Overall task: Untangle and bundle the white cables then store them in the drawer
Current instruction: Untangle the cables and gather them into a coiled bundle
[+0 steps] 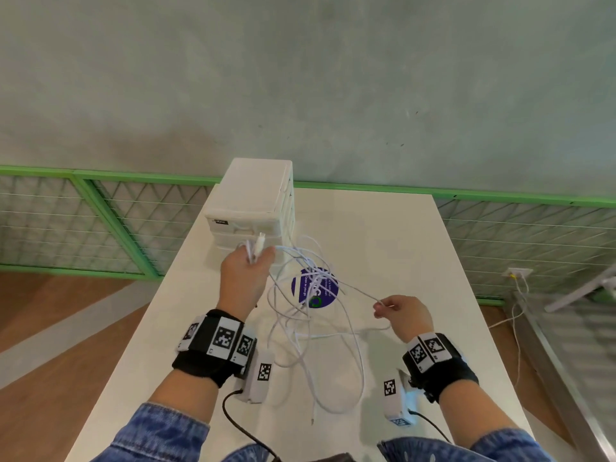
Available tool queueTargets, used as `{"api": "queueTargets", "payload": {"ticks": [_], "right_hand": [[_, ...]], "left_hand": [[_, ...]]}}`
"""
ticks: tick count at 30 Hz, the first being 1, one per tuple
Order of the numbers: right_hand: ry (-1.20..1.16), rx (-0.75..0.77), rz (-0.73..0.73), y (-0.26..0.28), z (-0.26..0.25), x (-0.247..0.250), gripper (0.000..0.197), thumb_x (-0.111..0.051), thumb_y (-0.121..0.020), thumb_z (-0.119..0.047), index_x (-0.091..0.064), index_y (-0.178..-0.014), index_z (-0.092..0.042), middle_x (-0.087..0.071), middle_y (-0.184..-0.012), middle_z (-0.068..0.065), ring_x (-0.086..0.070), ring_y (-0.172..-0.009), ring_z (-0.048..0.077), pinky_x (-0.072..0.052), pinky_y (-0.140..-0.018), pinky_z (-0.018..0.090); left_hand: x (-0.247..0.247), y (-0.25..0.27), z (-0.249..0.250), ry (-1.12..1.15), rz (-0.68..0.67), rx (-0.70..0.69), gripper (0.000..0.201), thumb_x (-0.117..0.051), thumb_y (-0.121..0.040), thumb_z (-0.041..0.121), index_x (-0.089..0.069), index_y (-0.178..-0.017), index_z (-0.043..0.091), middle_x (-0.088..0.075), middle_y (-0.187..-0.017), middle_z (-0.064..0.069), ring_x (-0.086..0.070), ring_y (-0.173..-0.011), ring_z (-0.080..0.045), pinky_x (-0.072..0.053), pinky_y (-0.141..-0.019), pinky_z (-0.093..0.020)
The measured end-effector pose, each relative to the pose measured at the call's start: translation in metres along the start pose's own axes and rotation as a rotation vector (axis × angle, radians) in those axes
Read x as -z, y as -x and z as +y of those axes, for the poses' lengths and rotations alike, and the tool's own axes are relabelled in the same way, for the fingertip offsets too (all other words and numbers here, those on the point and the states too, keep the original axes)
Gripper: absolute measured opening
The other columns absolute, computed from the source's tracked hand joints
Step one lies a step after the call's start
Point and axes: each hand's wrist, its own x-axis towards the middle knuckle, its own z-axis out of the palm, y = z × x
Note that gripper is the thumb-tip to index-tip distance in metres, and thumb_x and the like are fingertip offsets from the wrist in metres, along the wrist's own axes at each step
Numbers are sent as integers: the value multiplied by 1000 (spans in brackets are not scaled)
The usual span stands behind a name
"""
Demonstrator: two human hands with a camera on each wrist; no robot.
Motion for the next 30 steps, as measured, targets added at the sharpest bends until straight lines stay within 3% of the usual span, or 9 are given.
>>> {"api": "queueTargets", "payload": {"ticks": [7,12,15,17,19,22,26,28,30], "right_hand": [[119,-183,38,-8,31,11,15,-59,-87,-24,-66,-76,-19,-73,-83,0,-58,-73,16,-37,-63,25],[276,-255,56,-9,41,10,17,-60,-85,-23,-62,-69,-19,-67,-80,3,-60,-77,23,-42,-67,25],[358,-269,-31,-7,38,4,19,-59,-86,-24,-57,-67,-22,-63,-84,2,-60,-83,23,-45,-76,27],[440,-216,-81,-3,26,0,8,-57,-86,-24,-63,-92,-25,-62,-101,-1,-59,-101,21,-43,-92,31],[396,-35,-111,-2,13,-4,45,-56,-84,-15,-50,-127,-25,-50,-132,0,-47,-124,20,-34,-106,33],[116,321,-177,11,-26,-5,72,-54,-78,0,-30,-143,-20,-31,-146,2,-30,-135,15,-22,-111,24],[-58,531,-258,27,-75,-13,60,-60,-83,-10,-40,-138,-25,-52,-123,-8,-50,-108,3,-33,-89,5],[-87,532,-188,29,-88,-17,38,-58,-88,-17,-56,-126,-23,-64,-95,-5,-58,-77,-1,-40,-73,8],[-105,499,-130,28,-94,-19,24,-52,-92,-14,-67,-111,-17,-62,-71,-4,-54,-53,-1,-40,-61,10]], "left_hand": [[7,-11,-3,22,23,16,43,-64,-85,28,-55,-82,-14,-43,-63,-12,-37,-57,-20,-33,-55,-30],[5,-8,0,-45,19,-23,40,-62,-86,26,-56,-79,-12,-47,-65,-13,-41,-60,-21,-34,-54,-27],[1,-4,3,-38,41,-27,39,-62,-87,23,-48,-69,-8,-42,-60,-8,-38,-57,-20,-32,-51,-27],[-2,-3,8,-50,10,-44,37,-62,-88,21,-45,-61,2,-39,-57,-3,-36,-55,-18,-30,-50,-25],[-7,-2,11,-85,-79,-75,35,-61,-88,21,-50,-58,7,-42,-56,0,-40,-53,-14,-32,-52,-23],[-14,2,13,-122,-186,-102,34,-60,-89,22,-55,-57,13,-43,-54,2,-42,-50,-10,-32,-51,-18],[-22,7,11,-145,-234,-115,33,-60,-89,26,-61,-74,-3,-47,-57,-1,-45,-52,-12,-34,-50,-14],[-25,8,11,-154,-245,-120,32,-62,-88,28,-63,-76,-2,-53,-60,-2,-50,-56,-13,-36,-52,-13],[-27,8,9,-167,-251,-121,33,-65,-86,30,-59,-72,1,-53,-63,-2,-50,-58,-13,-37,-53,-13]]}}
